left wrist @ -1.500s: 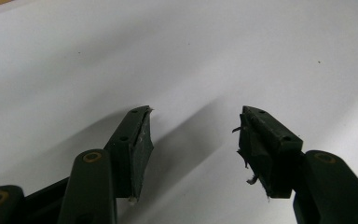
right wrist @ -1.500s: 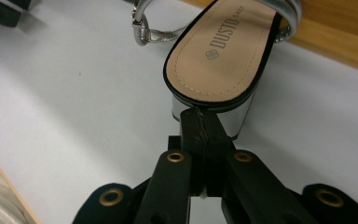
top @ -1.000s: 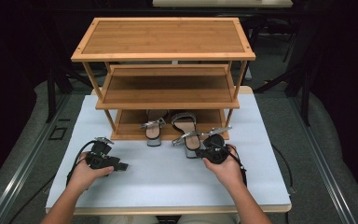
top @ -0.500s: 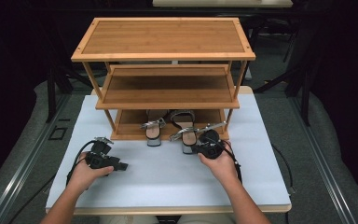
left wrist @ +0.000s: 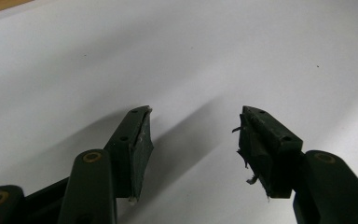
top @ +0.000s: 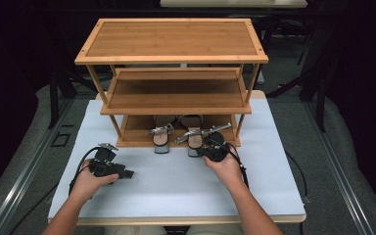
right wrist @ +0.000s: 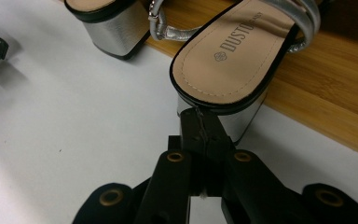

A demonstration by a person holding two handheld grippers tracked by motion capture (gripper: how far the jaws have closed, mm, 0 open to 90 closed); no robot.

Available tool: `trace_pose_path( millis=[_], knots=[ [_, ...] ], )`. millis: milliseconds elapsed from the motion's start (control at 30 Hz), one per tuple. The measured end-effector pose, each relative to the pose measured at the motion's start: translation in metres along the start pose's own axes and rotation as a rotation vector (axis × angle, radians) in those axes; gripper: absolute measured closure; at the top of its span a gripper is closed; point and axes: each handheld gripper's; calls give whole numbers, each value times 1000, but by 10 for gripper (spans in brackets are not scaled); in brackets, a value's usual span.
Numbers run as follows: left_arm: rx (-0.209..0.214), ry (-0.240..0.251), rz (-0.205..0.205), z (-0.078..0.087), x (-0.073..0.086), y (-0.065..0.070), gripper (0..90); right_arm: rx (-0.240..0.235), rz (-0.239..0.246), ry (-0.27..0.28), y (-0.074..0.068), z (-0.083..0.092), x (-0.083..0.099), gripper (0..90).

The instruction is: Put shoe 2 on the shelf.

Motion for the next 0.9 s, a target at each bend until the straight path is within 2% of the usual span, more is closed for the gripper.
trace_pose_path(
  millis=[133,400,433,467,500,567,667,767,900],
  knots=[
    [0,1,1,-1,0,0,440,-15,-4,0,3,-2,-3,900],
    [2,1,-5,0,-1,1,440,-9,6,6,1,-9,-13,900],
    [1,1,-7,0,-1,1,440,17,6,4,0,-10,-13,900],
    [1,2,-7,0,-1,0,440,-22,6,0,2,-11,-13,900],
    [1,2,-8,0,-1,0,440,-23,8,-1,2,-11,-13,900],
    [1,4,-7,0,-1,0,440,5,7,4,2,-11,-13,900],
    [-1,11,-2,0,-2,1,442,-22,6,-5,2,-12,-12,900],
    [-1,13,-3,0,-3,2,443,4,9,-3,1,-12,-12,900],
    [0,5,-8,-3,-4,3,443,-8,9,-1,2,-12,-10,900]
  ],
)
Point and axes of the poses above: each handheld gripper's, and its own axes: z roughly backward along the jaws, x roughly out of its underside, y roughly to its right, and after that the axes turned 11 degrees about -x, right-handed
